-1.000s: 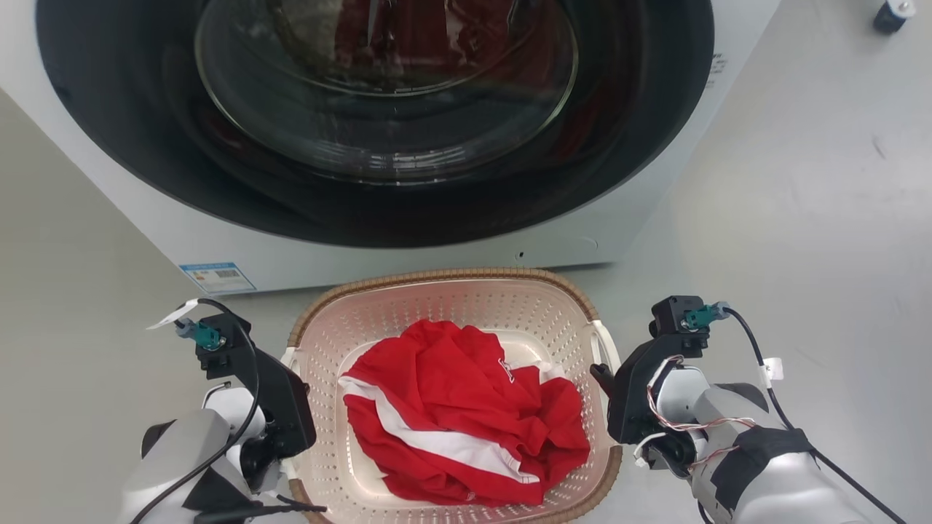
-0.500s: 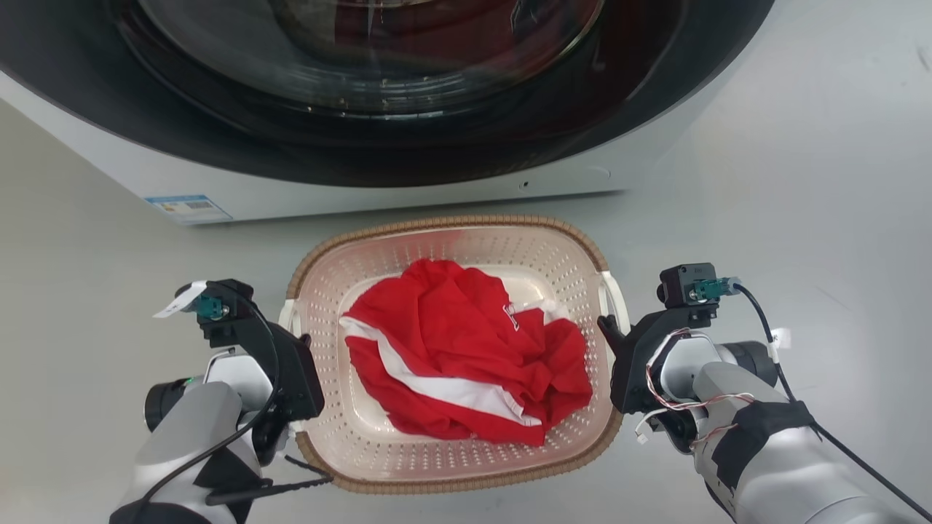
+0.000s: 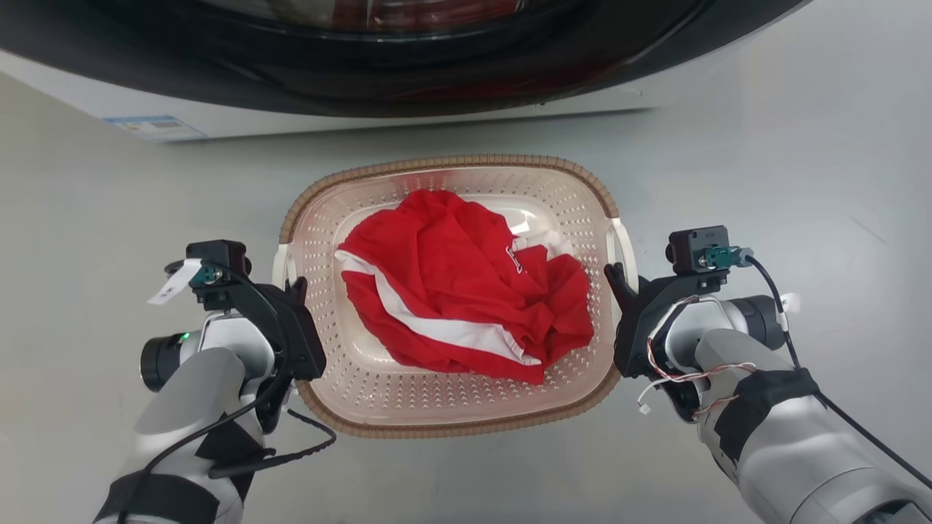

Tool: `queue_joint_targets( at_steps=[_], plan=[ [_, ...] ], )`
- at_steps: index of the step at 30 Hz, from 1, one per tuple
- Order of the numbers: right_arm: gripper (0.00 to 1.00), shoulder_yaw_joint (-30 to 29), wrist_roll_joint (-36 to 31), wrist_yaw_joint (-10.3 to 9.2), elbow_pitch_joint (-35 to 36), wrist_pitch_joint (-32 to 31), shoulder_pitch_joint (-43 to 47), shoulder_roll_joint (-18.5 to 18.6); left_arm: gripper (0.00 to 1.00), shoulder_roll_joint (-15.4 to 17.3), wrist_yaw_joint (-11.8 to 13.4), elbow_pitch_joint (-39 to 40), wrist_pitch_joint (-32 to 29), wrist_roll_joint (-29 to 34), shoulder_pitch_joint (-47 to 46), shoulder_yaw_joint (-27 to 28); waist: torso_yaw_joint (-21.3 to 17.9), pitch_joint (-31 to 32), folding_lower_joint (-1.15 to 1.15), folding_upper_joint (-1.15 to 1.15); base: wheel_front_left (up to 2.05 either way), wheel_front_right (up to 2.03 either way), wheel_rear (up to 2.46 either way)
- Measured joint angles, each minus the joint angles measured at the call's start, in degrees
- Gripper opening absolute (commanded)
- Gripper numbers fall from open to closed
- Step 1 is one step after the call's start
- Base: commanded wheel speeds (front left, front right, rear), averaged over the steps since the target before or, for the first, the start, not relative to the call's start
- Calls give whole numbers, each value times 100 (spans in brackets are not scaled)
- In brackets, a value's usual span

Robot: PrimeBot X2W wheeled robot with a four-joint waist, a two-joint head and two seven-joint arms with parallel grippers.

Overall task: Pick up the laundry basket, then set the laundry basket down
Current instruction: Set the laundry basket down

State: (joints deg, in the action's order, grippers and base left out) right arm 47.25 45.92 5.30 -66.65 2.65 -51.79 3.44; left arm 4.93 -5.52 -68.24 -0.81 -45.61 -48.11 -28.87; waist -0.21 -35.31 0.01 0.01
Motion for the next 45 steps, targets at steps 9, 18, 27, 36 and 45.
queue_joint_targets(
  at_steps=[9,18,27,36,45],
  plan=[
    [0,65,-116,1,-98,244,-203,35,0,-31,4,-9,302,76,-215,-68,28,-587,0,0,0,0,0],
    [0,67,-154,1,-229,405,-304,43,0,-86,-4,-77,452,81,-327,-82,54,-957,-1,0,0,0,0],
    [0,107,-160,23,-304,531,-307,34,0,-103,-54,-189,569,82,-336,-107,63,-1032,-1,0,0,0,0],
    [100,159,-212,26,-339,711,-309,36,100,-120,-59,-225,651,100,-367,-149,65,-995,-2,-1,0,0,0],
    [100,197,-266,69,-375,861,-360,35,100,-135,-103,-256,705,100,-470,-167,89,-968,-2,-1,0,0,0]
  ],
)
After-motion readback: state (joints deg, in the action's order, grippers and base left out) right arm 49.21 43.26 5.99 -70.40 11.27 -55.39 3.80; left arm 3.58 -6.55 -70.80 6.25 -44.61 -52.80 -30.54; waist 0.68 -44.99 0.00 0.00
